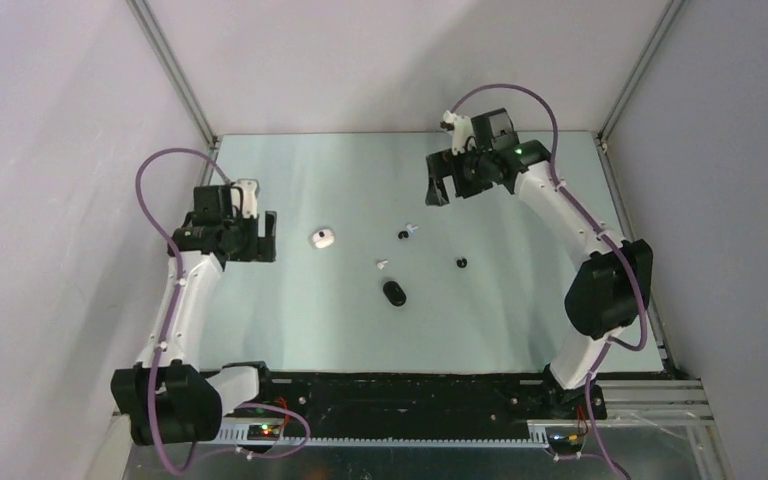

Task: Insert the wireless bluetooth earbuds into the charging case
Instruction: Pick up the charging case from the center of the board.

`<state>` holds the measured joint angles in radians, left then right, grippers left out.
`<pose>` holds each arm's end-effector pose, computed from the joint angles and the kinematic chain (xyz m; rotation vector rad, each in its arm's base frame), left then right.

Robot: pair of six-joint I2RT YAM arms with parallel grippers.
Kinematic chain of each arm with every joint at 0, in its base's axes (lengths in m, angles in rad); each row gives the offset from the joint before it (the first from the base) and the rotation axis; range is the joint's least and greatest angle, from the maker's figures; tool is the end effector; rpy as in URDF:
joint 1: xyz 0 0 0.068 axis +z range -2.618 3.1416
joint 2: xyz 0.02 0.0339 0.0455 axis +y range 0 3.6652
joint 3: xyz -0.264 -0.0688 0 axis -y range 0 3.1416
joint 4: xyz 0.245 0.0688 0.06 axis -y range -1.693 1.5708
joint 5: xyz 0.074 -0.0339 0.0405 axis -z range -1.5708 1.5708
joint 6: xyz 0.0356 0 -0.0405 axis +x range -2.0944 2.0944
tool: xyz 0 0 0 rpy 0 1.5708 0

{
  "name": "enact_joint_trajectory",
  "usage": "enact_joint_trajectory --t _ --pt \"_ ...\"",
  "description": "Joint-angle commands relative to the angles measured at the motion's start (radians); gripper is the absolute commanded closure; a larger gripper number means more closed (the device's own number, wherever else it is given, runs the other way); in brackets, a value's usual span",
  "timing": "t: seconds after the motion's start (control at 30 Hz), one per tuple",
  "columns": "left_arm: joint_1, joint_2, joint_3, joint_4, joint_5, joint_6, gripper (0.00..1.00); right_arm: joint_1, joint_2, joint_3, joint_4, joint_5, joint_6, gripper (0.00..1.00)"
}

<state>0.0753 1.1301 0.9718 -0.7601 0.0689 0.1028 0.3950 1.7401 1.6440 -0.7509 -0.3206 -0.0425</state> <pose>0.2248 0.0145 0.2859 0.0632 2.4853 -0.0105 0.3515 0.1587 0.3292 -0.6723 2.3389 0.5479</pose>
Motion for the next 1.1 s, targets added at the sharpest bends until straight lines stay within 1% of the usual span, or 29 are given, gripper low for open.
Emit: enact_joint_trajectory --t 0.0,0.03,0.07,0.1,0.17,0.23,0.3,0.37,0.43,0.53,0.6,0.7,0.8,0.87,0.9,0.93,0.97,1.03,1.07 --pt "0.007 0.002 0.111 -0.107 -0.027 0.069 0.10 0.071 0.055 0.077 -0.032 -0.046 0.066 0.05" --pt "0.007 -0.004 0.115 -0.121 -0.016 0.054 0.10 0.084 0.049 0.077 -0.025 -0.016 0.052 0.07" --pt "0.007 -0.013 0.114 -0.146 -0.013 0.009 0.10 0.127 0.037 0.074 -0.020 0.042 0.032 0.09" --pt "0.009 -0.033 0.109 -0.155 -0.001 -0.018 0.10 0.151 0.031 0.064 -0.023 0.062 -0.013 0.11" --pt "0.029 -0.081 0.080 -0.164 0.050 -0.106 0.10 0.265 0.029 0.058 -0.076 0.088 -0.060 0.14" --pt "0.059 -0.132 0.033 -0.111 0.107 -0.214 0.10 0.338 0.031 0.037 -0.132 0.105 -0.078 0.16" --pt "0.073 -0.170 -0.022 -0.063 0.146 -0.279 0.08 0.396 0.008 -0.027 -0.120 0.141 -0.068 0.17" --pt "0.080 -0.173 -0.050 -0.036 0.161 -0.317 0.08 0.432 -0.012 -0.091 -0.088 0.174 -0.044 0.19" --pt "0.081 -0.149 -0.043 -0.041 0.169 -0.329 0.09 0.459 -0.020 -0.145 -0.068 0.228 -0.002 0.19" --pt "0.081 -0.109 -0.013 -0.054 0.188 -0.349 0.10 0.481 -0.018 -0.225 -0.049 0.266 0.093 0.20" --pt "0.080 -0.089 -0.007 -0.053 0.220 -0.365 0.11 0.495 -0.009 -0.251 -0.031 0.270 0.118 0.20" --pt "0.081 -0.072 -0.011 -0.052 0.233 -0.383 0.13 0.515 0.022 -0.250 -0.007 0.293 0.102 0.21" --pt "0.081 -0.090 -0.012 -0.056 0.215 -0.379 0.13 0.516 0.059 -0.232 -0.009 0.272 0.089 0.20" --pt "0.081 -0.101 -0.012 -0.066 0.203 -0.373 0.13 0.507 0.077 -0.226 -0.009 0.214 0.059 0.20" --pt "0.081 -0.103 -0.012 -0.067 0.202 -0.371 0.13 0.504 0.084 -0.222 -0.010 0.147 0.011 0.19" --pt "0.081 -0.108 -0.010 -0.070 0.202 -0.371 0.13 0.494 0.087 -0.221 -0.014 0.110 -0.030 0.17" --pt "0.081 -0.110 -0.010 -0.071 0.206 -0.372 0.13 0.489 0.091 -0.214 -0.033 0.031 -0.130 0.16" --pt "0.081 -0.119 -0.009 -0.071 0.210 -0.373 0.13 0.472 0.090 -0.212 -0.044 0.009 -0.255 0.16" --pt "0.081 -0.125 -0.009 -0.071 0.210 -0.372 0.13 0.453 0.090 -0.211 -0.041 0.012 -0.288 0.17"
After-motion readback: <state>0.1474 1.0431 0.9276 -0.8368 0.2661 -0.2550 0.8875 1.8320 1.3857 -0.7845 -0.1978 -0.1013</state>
